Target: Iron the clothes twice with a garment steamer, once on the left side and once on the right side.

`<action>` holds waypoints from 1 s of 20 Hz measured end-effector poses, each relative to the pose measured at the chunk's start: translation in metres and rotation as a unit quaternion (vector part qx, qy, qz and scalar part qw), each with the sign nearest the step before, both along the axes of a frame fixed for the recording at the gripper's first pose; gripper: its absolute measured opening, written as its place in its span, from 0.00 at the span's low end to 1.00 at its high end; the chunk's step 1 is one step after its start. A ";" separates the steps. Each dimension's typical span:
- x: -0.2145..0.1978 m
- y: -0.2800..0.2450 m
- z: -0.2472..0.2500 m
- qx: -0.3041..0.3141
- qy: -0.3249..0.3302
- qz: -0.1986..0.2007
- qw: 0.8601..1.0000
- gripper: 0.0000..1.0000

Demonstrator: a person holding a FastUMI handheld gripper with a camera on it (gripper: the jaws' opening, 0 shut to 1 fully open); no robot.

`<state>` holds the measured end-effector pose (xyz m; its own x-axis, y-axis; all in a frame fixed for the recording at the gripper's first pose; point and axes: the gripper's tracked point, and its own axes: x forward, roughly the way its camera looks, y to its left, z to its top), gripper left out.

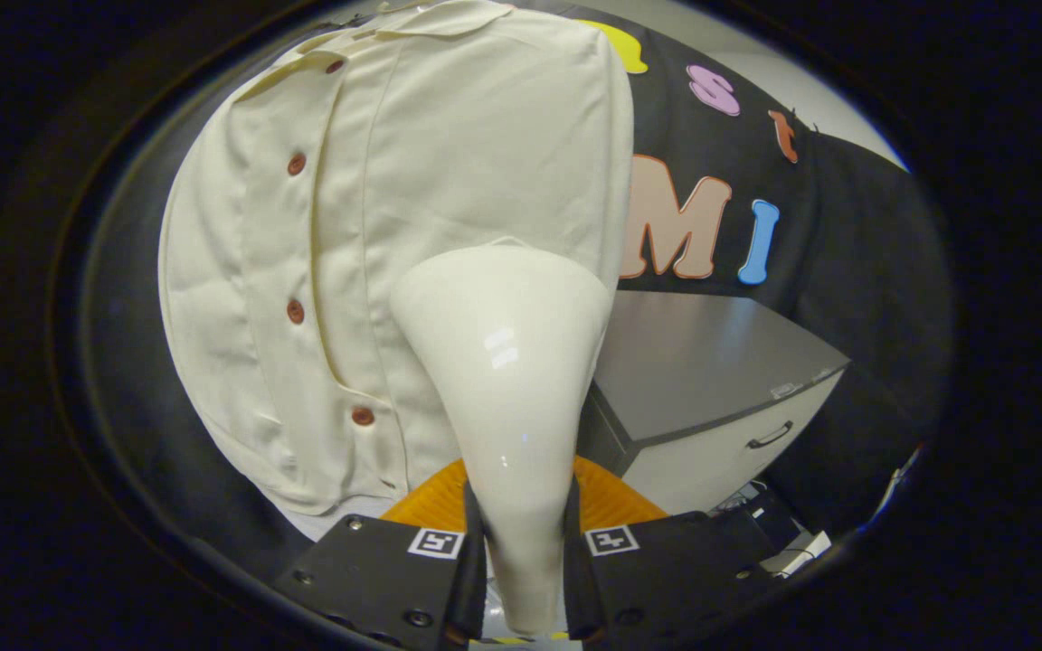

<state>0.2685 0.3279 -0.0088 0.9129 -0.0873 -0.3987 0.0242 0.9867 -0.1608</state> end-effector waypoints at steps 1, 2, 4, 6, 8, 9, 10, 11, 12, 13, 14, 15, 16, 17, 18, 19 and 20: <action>-0.002 -0.001 -0.006 -0.001 0.003 -0.002 1.000 0.35; -0.004 -0.002 -0.012 -0.003 0.007 -0.005 1.000 0.35; -0.008 -0.004 -0.026 -0.005 0.017 -0.009 1.000 0.35; -0.010 -0.005 -0.040 0.000 0.025 -0.008 1.000 0.35; -0.012 -0.005 -0.052 0.006 0.032 -0.007 0.999 0.35; -0.014 -0.007 -0.057 0.005 0.036 -0.009 0.999 0.35; -0.016 -0.008 -0.062 0.003 0.039 -0.010 0.999 0.35; -0.017 -0.009 -0.068 0.003 0.043 -0.012 0.999 0.35; -0.018 -0.011 -0.074 0.002 0.046 -0.013 0.999 0.35; -0.019 -0.011 -0.080 0.003 0.048 -0.014 0.999 0.35; -0.021 -0.012 -0.086 0.004 0.052 -0.018 0.999 0.35; -0.021 -0.015 -0.091 0.006 0.051 -0.020 0.998 0.35; -0.023 -0.015 -0.098 0.006 0.055 -0.023 0.998 0.35; -0.025 -0.016 -0.105 0.006 0.059 -0.024 0.998 0.35; -0.027 -0.018 -0.112 0.006 0.064 -0.026 0.998 0.35; -0.029 -0.019 -0.120 0.005 0.069 -0.028 0.997 0.35; -0.030 -0.020 -0.128 0.005 0.073 -0.029 0.997 0.35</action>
